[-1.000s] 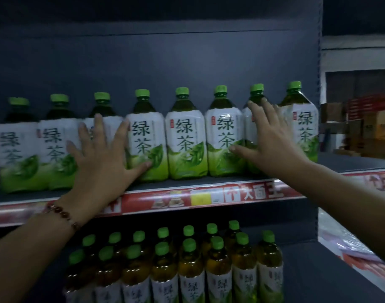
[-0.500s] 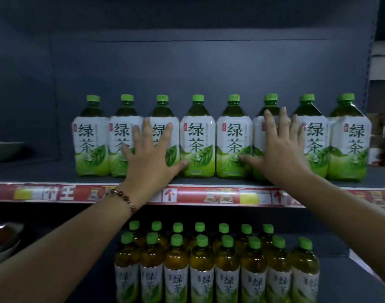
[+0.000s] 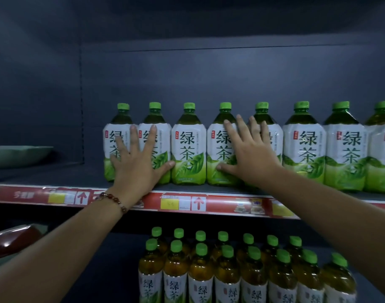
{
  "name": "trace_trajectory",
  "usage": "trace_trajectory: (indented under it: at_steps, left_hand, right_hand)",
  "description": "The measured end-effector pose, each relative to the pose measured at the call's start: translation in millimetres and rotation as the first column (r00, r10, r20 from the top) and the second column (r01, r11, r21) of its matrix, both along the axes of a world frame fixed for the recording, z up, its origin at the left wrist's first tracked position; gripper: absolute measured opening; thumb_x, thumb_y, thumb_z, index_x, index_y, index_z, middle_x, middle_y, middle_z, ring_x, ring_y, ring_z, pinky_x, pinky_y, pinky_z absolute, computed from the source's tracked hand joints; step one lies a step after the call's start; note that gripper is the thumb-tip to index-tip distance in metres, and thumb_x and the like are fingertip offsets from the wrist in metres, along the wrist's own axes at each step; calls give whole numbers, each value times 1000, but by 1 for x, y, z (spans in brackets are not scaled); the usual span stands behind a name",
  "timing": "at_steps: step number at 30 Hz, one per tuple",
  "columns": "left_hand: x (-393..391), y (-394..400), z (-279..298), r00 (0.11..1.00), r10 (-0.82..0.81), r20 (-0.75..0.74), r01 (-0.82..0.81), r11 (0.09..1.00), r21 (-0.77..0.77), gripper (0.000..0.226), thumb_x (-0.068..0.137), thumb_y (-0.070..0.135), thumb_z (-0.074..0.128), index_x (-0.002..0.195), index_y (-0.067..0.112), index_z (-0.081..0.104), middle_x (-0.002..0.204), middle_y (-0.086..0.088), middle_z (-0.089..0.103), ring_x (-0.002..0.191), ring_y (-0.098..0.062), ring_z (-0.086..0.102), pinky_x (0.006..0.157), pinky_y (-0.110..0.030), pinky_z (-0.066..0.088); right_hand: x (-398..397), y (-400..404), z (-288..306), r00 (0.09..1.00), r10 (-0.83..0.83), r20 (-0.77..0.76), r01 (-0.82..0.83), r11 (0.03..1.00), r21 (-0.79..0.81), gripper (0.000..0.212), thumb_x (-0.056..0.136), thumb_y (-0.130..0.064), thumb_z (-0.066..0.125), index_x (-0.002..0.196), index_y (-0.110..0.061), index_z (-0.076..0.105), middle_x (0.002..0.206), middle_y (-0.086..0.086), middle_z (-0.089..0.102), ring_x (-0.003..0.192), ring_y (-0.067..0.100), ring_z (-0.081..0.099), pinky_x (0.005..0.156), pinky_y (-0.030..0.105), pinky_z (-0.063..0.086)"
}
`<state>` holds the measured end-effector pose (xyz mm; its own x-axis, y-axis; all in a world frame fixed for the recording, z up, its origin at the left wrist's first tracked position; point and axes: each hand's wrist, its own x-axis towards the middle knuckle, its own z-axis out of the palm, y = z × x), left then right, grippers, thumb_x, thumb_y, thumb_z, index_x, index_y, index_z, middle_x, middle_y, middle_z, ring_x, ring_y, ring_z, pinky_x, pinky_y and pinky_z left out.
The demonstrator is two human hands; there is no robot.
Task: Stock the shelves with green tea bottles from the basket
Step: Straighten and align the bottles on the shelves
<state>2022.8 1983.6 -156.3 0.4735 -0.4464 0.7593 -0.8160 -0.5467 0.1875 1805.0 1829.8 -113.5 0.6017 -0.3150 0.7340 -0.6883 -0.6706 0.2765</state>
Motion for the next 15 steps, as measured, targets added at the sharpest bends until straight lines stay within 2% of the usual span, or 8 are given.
trace_trajectory:
  at_steps: [4,6,8,10,11,12,13,15]
  left_hand:
    - [3,3,2,999,28,39,-30,999,32,92,82,86,19,149,42,-27,162,-8,-26,148,-45,-16,113,-72,-1]
    - [8,9,3,1000,-6,31,6,1000,-8,88,87,80,22,150,41,-26,162,-7,-27,148,-43,-19,113,-71,-4]
    - [18,22,5,995,-77,-63,68,987,-145,93,89,75,36,150,42,-25,162,-5,-29,148,-40,-20,115,-67,-4]
    - [39,34,7,944,-235,-231,149,930,-335,105,86,68,56,150,43,-23,164,-5,-24,151,-34,-13,118,-60,3]
    - [48,40,8,879,-363,-311,208,876,-436,113,82,64,66,151,43,-21,166,-7,-11,153,-32,-3,120,-55,9]
    - [56,44,9,808,-464,-362,246,825,-509,120,78,60,73,152,41,-20,165,-7,11,151,-30,15,119,-50,18]
    - [62,47,9,762,-518,-389,265,797,-543,124,76,55,78,154,38,-17,154,-3,35,141,-25,36,114,-43,31]
    - [68,49,7,751,-534,-389,288,795,-534,114,77,39,83,157,29,3,125,11,56,112,-14,58,90,-28,45]
  right_hand:
    - [3,5,1,1000,1,7,-1,1000,29,112,82,-77,49,157,-21,-13,166,12,-10,151,39,-8,122,56,-4]
    - [8,14,2,998,56,27,-56,998,23,110,83,-75,49,158,-20,-9,166,13,-9,152,39,-8,122,54,-4]
    - [18,27,5,989,148,30,-148,989,15,108,84,-73,50,158,-20,-8,166,13,-8,152,35,-7,123,49,-4]
    - [31,40,12,967,253,38,-254,966,48,107,86,-68,54,158,-20,-8,166,10,-8,153,31,-5,122,42,-2]
    - [39,47,16,952,303,50,-306,950,69,107,86,-65,58,158,-20,-7,166,10,-7,153,29,-3,122,39,0]
    - [48,53,21,935,349,61,-353,933,75,107,86,-62,61,158,-20,-4,167,10,-4,153,27,0,122,36,2]
    - [57,59,25,920,387,66,-391,918,65,106,86,-59,64,159,-19,-1,167,10,0,153,27,3,122,35,5]
    - [78,67,34,902,430,43,-432,901,41,103,86,-55,66,159,-17,4,166,10,9,153,26,8,123,35,8]
